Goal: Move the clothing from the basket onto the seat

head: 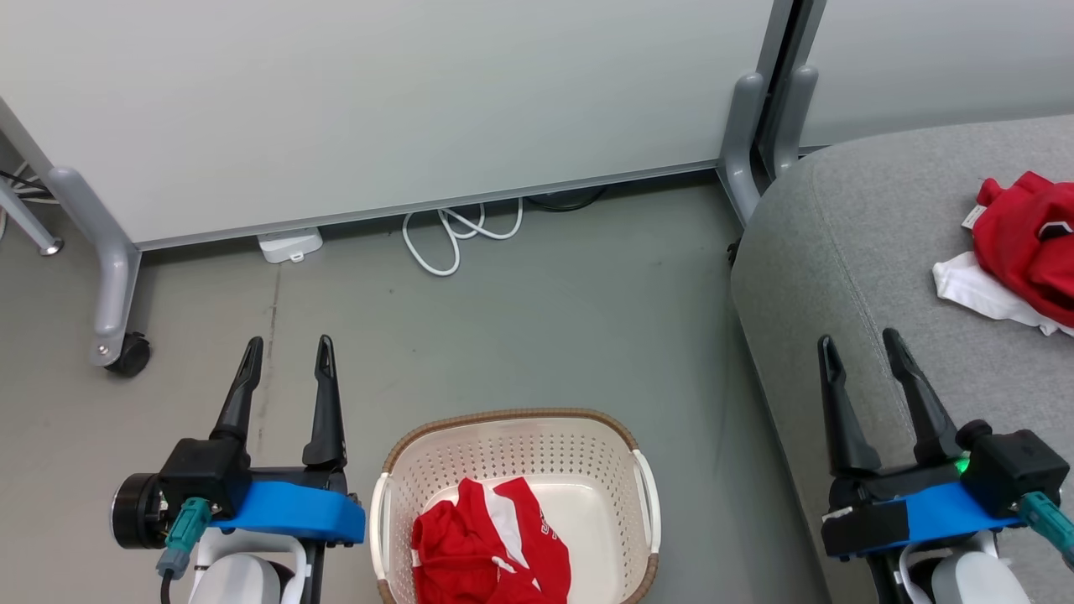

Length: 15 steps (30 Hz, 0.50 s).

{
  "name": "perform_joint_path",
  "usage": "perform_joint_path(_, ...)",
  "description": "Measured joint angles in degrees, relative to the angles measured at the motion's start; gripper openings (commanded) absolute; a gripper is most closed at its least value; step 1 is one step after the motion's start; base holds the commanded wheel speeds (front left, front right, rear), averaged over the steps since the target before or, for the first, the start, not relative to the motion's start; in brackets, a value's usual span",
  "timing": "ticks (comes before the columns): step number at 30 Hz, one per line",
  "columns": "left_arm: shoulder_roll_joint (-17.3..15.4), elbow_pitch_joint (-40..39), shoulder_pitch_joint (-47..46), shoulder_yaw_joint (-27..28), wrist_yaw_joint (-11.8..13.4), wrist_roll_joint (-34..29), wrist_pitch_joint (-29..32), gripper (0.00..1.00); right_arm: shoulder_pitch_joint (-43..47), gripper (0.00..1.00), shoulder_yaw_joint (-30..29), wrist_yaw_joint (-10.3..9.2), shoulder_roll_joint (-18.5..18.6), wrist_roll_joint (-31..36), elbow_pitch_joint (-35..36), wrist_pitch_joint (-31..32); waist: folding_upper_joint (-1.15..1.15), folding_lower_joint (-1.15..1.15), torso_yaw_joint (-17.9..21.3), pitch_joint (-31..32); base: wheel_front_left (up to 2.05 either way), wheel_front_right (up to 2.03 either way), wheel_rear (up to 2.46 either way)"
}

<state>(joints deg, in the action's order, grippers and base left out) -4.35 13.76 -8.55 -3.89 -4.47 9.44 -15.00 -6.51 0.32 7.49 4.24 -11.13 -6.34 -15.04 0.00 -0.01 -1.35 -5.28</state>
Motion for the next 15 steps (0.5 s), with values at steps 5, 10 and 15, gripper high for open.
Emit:
perform_joint_path(5, 0.74, 0.52, 0.60, 1.26, -1.01, -1.00, 0.00, 1.00, 0.96, 1.00, 0.12, 0.00, -0.34, 0.02, -2.05, 0.00, 0.00, 0.00, -0.90, 0.55, 0.00, 0.00, 0.00)
perform_joint_path(10, 1.09, 1.12, 0.84, 1.66, -1.48, -1.54, 0.00, 1.00, 1.43, 1.00, -0.16, 0.00, -0.49, 0.03, -2.35, 0.00, 0.00, 0.00, -1.44, 0.55, 0.00, 0.00, 0.00)
perform_joint_path(15, 1.22, 1.43, 0.85, 2.12, -1.81, -1.90, 0.00, 1.00, 1.74, 1.00, -0.30, 0.00, -0.73, 0.10, -2.34, 0.00, 0.00, 0.01, -1.68, 0.45, 0.00, 0.00, 0.00)
